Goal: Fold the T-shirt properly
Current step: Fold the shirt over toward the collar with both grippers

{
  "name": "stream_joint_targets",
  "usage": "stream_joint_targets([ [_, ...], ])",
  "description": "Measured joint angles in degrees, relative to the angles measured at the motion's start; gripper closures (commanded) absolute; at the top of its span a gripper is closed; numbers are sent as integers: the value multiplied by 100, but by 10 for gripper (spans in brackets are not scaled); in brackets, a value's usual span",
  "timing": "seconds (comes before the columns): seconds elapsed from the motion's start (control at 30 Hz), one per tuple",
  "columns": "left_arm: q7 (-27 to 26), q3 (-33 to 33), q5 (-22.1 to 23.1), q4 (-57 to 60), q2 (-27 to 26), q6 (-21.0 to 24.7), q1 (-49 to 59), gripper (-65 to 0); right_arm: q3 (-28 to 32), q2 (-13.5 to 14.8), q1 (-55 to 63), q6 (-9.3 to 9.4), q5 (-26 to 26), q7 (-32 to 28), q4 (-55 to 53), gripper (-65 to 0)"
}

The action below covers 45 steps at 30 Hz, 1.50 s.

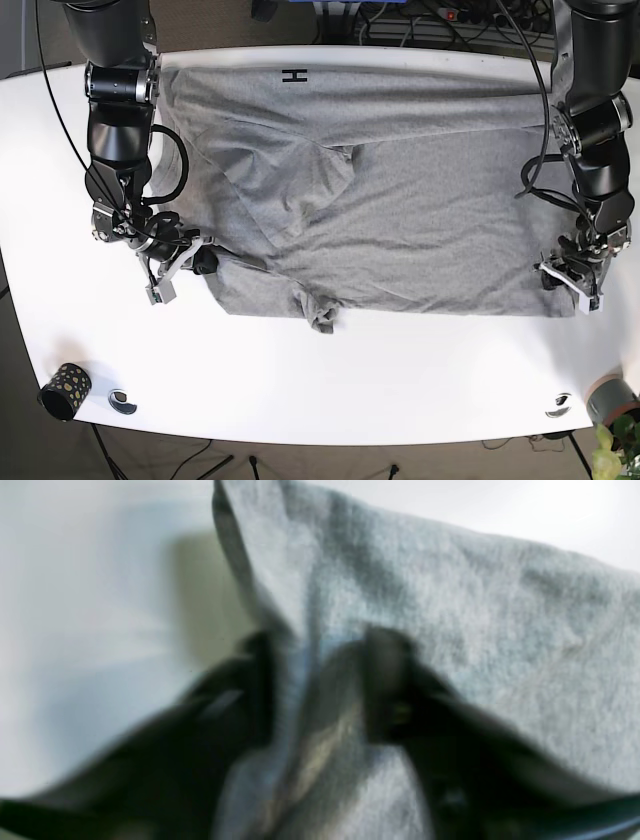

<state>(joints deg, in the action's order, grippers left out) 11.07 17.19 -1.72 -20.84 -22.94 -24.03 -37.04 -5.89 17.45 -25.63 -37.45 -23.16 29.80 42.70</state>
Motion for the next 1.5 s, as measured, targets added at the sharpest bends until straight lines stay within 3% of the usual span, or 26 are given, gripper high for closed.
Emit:
stream_joint_targets([
  [0.1,22,0,-13,-306,22,-24,92,0,0,0,-2,0,0,0,0,0],
  [0.27,44,7,-11,-621,22,-46,61,0,24,-4,-133,15,44,59,-2,0],
  [0.5,170,24,-11,-1064,39,-750,68,0,24,4,-208,9,39,109,199,0],
  [0.73,699,754,24,-2120,70,-833,393,0,-13,44,118,-2,22,765,1563,0],
  [0.93,1062,800,-28,-3274,208,-787,1058,0,-11,81,466,-7,4,1309,2691,0],
  [1.23,1167,1086,15,-4153,256,-859,1694,0,-726,116,1095,-9,0,2341,4424,0],
  [1.5,1187,1246,11,-4601,254,-968,2015,0,-857,111,1836,-7,-68,2599,5624,0],
])
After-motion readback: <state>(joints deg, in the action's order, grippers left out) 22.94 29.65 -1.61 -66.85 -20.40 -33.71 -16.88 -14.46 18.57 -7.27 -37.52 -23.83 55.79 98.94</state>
